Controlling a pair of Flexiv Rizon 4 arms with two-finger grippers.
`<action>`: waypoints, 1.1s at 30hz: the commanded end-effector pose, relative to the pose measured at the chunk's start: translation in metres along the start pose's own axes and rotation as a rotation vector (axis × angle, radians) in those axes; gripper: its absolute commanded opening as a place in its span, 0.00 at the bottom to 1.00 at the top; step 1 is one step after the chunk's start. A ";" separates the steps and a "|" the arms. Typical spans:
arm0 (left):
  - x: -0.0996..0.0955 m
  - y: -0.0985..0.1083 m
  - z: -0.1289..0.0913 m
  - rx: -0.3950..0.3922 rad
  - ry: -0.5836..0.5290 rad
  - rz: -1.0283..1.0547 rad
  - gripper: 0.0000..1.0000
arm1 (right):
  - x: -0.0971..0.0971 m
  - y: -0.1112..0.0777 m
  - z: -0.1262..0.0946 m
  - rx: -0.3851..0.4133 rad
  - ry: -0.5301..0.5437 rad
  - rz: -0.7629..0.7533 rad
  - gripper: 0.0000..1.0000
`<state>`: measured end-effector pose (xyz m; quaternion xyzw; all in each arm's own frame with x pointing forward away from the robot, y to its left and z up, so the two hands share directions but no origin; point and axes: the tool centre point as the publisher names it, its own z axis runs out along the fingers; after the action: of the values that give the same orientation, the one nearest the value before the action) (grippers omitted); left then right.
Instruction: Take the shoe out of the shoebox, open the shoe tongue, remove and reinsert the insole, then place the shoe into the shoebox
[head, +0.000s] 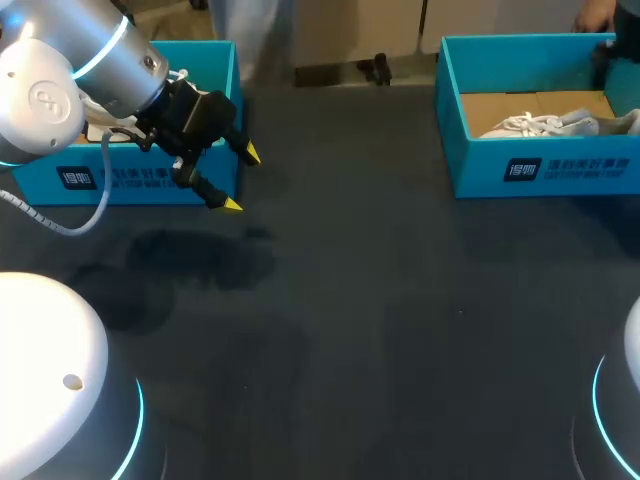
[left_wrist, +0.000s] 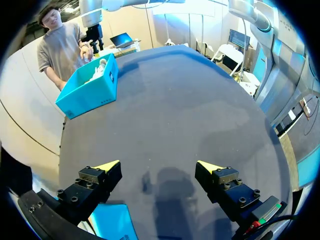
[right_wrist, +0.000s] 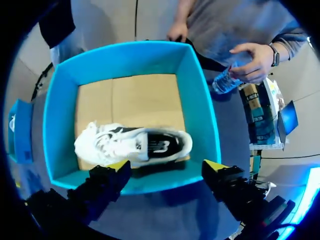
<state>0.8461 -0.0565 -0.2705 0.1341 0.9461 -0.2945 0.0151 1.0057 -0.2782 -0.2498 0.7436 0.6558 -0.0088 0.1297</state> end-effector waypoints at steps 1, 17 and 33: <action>0.001 0.000 0.000 -0.002 -0.001 0.001 1.00 | 0.009 -0.021 -0.024 -0.036 0.024 -0.052 1.00; 0.001 0.000 0.000 -0.002 -0.001 0.001 1.00 | 0.051 -0.070 -0.063 0.028 0.090 -0.120 1.00; -0.039 0.023 -0.025 -0.100 -0.095 0.025 1.00 | 0.052 -0.070 -0.063 0.027 0.098 -0.106 1.00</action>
<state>0.8827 -0.0391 -0.2628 0.1420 0.9519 -0.2616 0.0728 0.9356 -0.2076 -0.2104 0.7090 0.6999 0.0107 0.0858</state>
